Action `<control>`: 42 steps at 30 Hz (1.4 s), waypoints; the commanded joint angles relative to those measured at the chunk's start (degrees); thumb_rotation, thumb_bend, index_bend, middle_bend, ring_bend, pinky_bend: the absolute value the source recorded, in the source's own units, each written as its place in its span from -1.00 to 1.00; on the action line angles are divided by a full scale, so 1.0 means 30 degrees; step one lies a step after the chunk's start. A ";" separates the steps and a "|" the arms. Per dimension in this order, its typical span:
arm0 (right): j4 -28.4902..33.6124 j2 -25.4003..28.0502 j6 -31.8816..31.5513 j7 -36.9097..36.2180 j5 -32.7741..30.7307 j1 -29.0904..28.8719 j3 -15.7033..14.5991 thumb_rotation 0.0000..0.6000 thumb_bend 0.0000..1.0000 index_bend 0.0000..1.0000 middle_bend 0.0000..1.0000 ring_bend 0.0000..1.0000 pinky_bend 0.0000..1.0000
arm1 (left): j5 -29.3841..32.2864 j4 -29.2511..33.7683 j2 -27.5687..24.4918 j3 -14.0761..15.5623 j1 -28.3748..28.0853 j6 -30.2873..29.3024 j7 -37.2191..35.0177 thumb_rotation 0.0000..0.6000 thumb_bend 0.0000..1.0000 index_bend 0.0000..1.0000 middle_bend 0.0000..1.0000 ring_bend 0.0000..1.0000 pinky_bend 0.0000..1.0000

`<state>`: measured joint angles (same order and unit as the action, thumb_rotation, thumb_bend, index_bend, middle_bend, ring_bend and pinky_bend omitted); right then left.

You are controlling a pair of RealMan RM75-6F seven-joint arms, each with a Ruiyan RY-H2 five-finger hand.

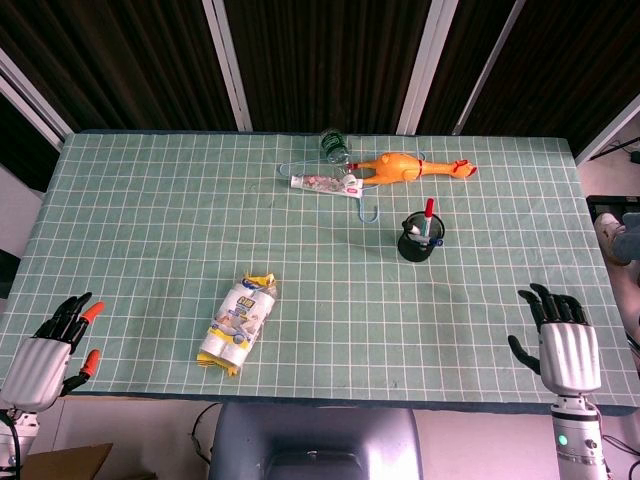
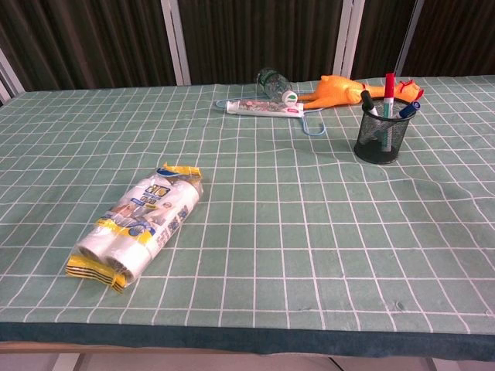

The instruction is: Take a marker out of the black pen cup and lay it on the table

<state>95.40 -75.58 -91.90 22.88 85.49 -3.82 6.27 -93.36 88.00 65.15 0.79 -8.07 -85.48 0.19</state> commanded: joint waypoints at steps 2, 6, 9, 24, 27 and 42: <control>-0.0055 -0.0002 0.0052 -0.0016 0.0058 -0.0040 0.0014 1.00 -0.27 -0.25 -0.38 -0.39 -0.32 | 0.0045 0.0158 -0.0087 0.0048 -0.0010 0.0114 0.0114 1.00 -0.10 -0.76 -0.99 -1.00 -0.43; -0.0170 0.0010 0.0080 -0.0164 0.0131 -0.0078 0.0050 1.00 -0.27 -0.25 -0.38 -0.39 -0.32 | 0.0038 0.0255 -0.0139 0.0103 0.0021 0.0143 0.0165 1.00 -0.10 -0.76 -0.98 -1.00 -0.43; -0.0060 0.0108 0.0229 -0.0389 0.0028 -0.0142 0.0136 1.00 -0.27 -0.25 -0.38 -0.39 -0.32 | 0.0045 0.0256 -0.0178 0.0121 0.0010 0.0197 0.0110 1.00 -0.10 -0.76 -0.98 -1.00 -0.43; -0.0479 0.0828 0.4311 0.3385 -0.1139 -0.4198 0.2687 1.00 -0.27 0.12 0.73 0.97 0.94 | 0.0321 0.0652 -0.0572 0.0285 0.0196 0.0356 -0.0011 1.00 -0.10 -0.74 -0.97 -1.00 -0.42; -0.0180 0.0770 0.5841 0.4080 -0.2770 -0.5246 0.3412 1.00 -0.27 0.16 0.90 1.00 1.00 | 0.0368 0.0729 -0.0636 0.0290 0.0329 0.0196 0.0011 1.00 -0.10 -0.74 -0.97 -1.00 -0.42; -0.1620 -0.0973 0.9360 0.7049 -0.8749 -0.9297 0.4660 1.00 -0.24 0.18 1.00 1.00 1.00 | 0.0517 0.0886 -0.0822 0.0277 0.0497 0.0191 -0.0114 1.00 -0.10 -0.74 -0.97 -1.00 -0.42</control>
<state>91.56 -77.53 -64.59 43.15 60.38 -30.69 20.04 -91.80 90.66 62.69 1.61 -6.59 -84.90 -0.15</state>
